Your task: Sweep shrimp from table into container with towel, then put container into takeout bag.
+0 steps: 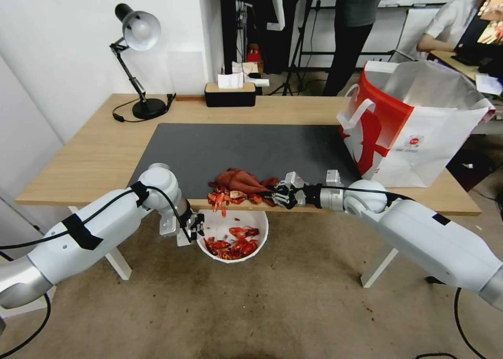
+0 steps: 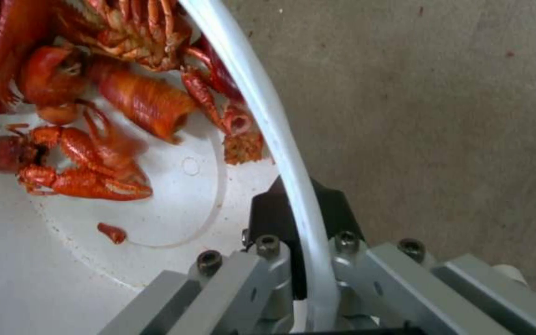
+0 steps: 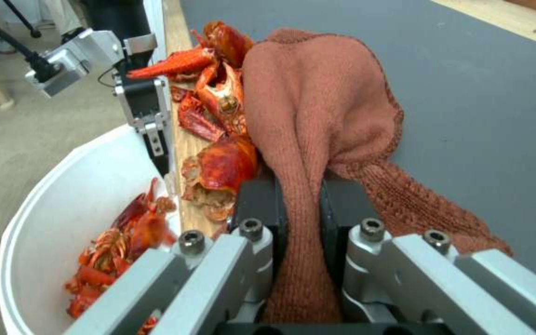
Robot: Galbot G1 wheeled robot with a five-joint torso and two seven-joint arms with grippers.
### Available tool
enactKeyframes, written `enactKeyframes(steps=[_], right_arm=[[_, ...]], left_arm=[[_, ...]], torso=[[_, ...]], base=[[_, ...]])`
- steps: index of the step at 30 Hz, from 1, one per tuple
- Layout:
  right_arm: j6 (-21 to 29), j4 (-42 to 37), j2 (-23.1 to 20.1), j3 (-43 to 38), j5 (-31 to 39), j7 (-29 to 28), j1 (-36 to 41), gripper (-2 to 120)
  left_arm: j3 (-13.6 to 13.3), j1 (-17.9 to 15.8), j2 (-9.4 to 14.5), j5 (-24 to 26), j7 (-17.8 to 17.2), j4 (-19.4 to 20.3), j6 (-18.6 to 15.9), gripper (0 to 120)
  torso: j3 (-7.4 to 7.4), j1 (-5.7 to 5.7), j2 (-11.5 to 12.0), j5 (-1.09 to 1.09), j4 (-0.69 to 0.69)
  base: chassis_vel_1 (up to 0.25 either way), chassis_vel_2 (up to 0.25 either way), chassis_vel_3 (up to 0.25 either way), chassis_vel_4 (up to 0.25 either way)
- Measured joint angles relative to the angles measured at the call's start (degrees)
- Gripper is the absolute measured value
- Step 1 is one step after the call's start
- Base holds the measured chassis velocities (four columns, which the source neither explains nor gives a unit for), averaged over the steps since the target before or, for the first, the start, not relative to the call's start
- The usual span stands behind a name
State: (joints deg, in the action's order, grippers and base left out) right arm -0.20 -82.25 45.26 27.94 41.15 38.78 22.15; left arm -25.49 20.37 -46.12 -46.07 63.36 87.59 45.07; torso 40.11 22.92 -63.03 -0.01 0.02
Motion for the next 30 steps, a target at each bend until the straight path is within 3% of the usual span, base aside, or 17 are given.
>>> enactKeyframes(steps=[11,30], right_arm=[[0.02,-1.18,-0.72,-0.01,0.04,0.21,0.59,8],[0.21,-3.96,-1.17,-0.01,-0.17,0.54,1.89,8]], left_arm=[[0.0,-0.23,0.57,0.22,0.01,0.01,0.0,0],[-0.07,-0.25,0.68,0.28,0.12,0.09,-0.07,0]], torso=[[0.0,0.0,0.0,0.02,-0.05],[0.0,0.0,0.01,0.0,-0.02]], base=[[0.0,0.0,0.0,0.0],[0.0,0.0,0.0,0.0]])
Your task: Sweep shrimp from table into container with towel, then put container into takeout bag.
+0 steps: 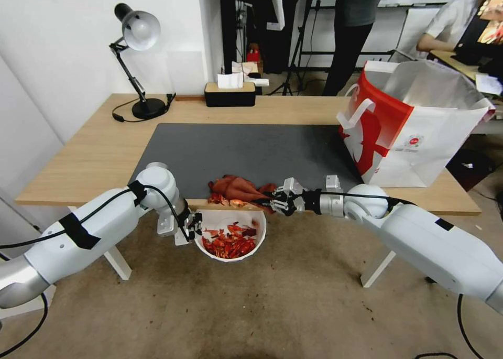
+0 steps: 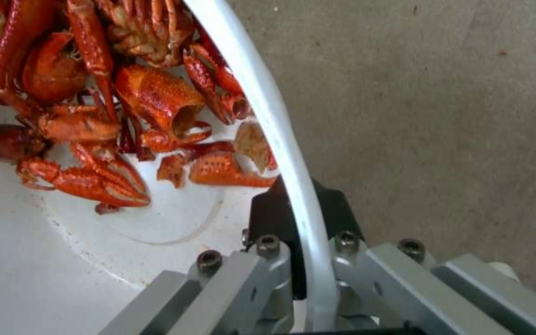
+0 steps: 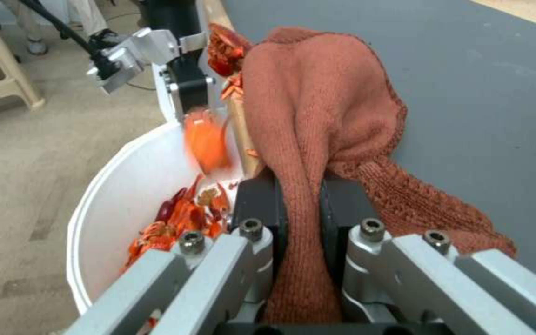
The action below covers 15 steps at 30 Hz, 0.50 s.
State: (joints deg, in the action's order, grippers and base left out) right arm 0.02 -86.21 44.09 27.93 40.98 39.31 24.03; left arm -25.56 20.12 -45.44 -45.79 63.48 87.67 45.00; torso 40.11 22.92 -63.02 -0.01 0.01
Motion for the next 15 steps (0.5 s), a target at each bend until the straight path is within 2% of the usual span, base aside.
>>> enactKeyframes(steps=[15], right_arm=[[0.09,-2.29,-0.78,-0.7,-0.27,0.37,1.67,8]], left_arm=[[0.28,0.08,0.11,0.03,-0.03,-0.21,-0.03,0]], torso=[[0.0,0.0,0.0,0.01,-0.01]], base=[[0.0,0.0,0.0,0.0]])
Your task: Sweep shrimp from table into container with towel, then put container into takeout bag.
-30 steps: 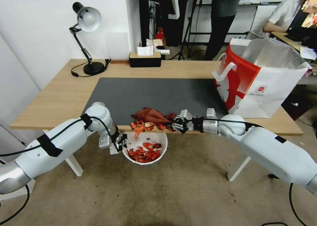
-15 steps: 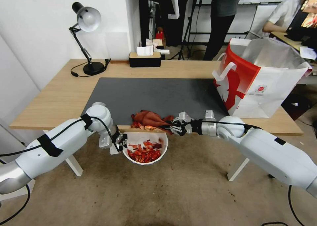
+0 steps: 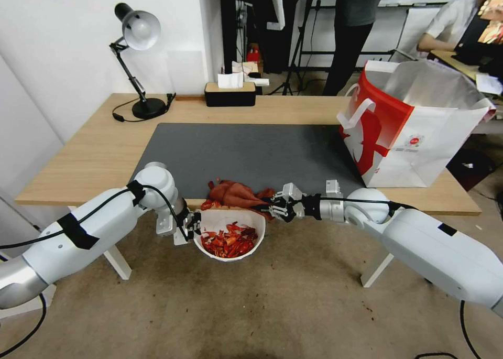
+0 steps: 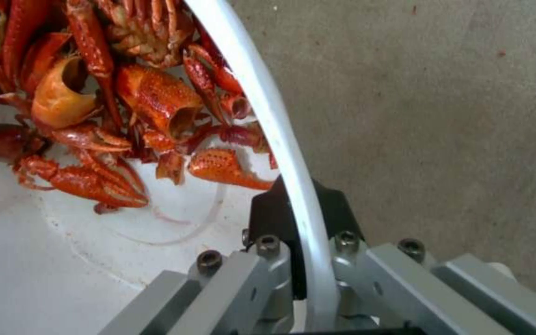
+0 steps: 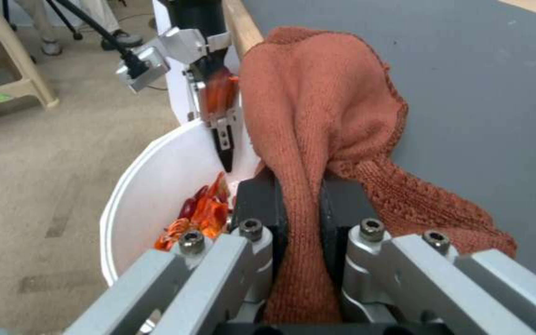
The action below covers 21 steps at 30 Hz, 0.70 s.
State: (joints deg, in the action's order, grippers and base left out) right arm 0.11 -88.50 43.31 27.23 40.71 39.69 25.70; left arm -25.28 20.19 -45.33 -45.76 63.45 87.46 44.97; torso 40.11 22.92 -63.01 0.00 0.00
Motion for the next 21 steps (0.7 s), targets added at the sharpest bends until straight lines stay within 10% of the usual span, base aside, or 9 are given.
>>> enactKeyframes(steps=[21], right_arm=[[1.48,-1.67,0.62,-0.03,5.28,-0.96,-0.27,8]], left_arm=[[-0.01,0.12,0.07,0.08,-0.08,0.1,0.04,0]], torso=[[0.0,0.0,-0.01,0.0,0.0]], base=[[0.0,0.0,0.0,0.0]])
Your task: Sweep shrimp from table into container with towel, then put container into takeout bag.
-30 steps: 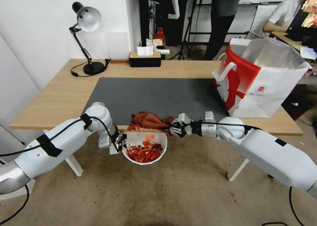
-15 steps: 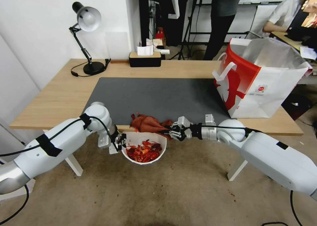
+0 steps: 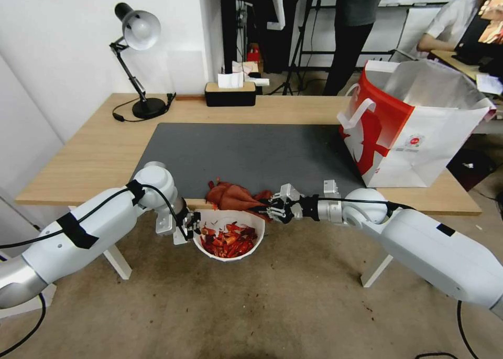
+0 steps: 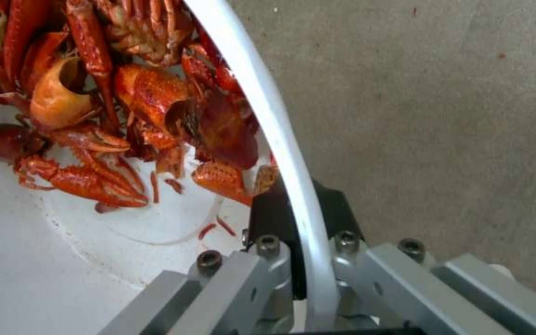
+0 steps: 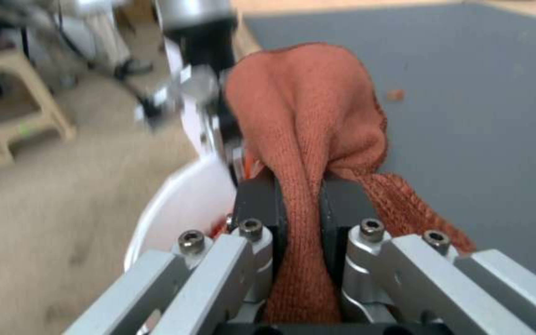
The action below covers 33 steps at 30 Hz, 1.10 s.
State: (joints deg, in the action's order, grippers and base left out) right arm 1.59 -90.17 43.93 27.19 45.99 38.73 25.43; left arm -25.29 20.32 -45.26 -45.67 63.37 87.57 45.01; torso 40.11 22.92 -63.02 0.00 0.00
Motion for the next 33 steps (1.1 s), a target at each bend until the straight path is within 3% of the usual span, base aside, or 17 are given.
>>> enactKeyframes(steps=[7,14,17,19,23,33], right_arm=[[0.93,-0.7,1.13,-2.49,7.65,-3.71,-1.53,8],[-0.58,2.66,4.22,-3.1,12.05,-11.71,-3.81,8],[-1.03,5.23,5.79,-2.75,11.6,-13.81,-5.06,8],[-1.38,9.1,8.82,-1.24,8.85,-18.87,-7.23,8],[-0.87,14.01,13.14,0.72,4.16,-23.79,-9.49,8],[2.04,22.77,19.84,6.07,-0.5,-23.19,-12.59,8]], left_arm=[[0.09,0.07,0.68,0.1,0.0,0.64,-0.01,0],[1.25,1.28,1.96,0.13,0.0,1.73,-0.08,0],[1.55,1.55,2.11,0.1,-0.02,1.7,-0.04,0],[1.91,1.97,2.16,0.01,-0.09,1.62,0.08,0],[2.12,2.22,2.16,-0.06,-0.11,1.61,0.17,0],[3.6,3.34,3.12,-0.18,-0.18,1.91,0.49,0]], torso=[[0.0,0.0,-0.01,0.0,0.0],[0.0,0.0,-0.01,-0.01,0.0],[0.0,0.01,-0.01,0.01,0.01],[0.0,0.01,-0.01,0.01,-0.01],[0.0,0.01,-0.01,0.01,0.01],[0.0,0.0,0.0,0.02,0.01]], base=[[0.0,0.0,0.0,0.0],[0.0,0.0,0.0,0.0],[0.0,0.0,0.0,0.0],[0.0,0.0,0.0,0.0],[0.0,0.0,0.0,0.0],[0.0,0.0,0.0,0.0]])
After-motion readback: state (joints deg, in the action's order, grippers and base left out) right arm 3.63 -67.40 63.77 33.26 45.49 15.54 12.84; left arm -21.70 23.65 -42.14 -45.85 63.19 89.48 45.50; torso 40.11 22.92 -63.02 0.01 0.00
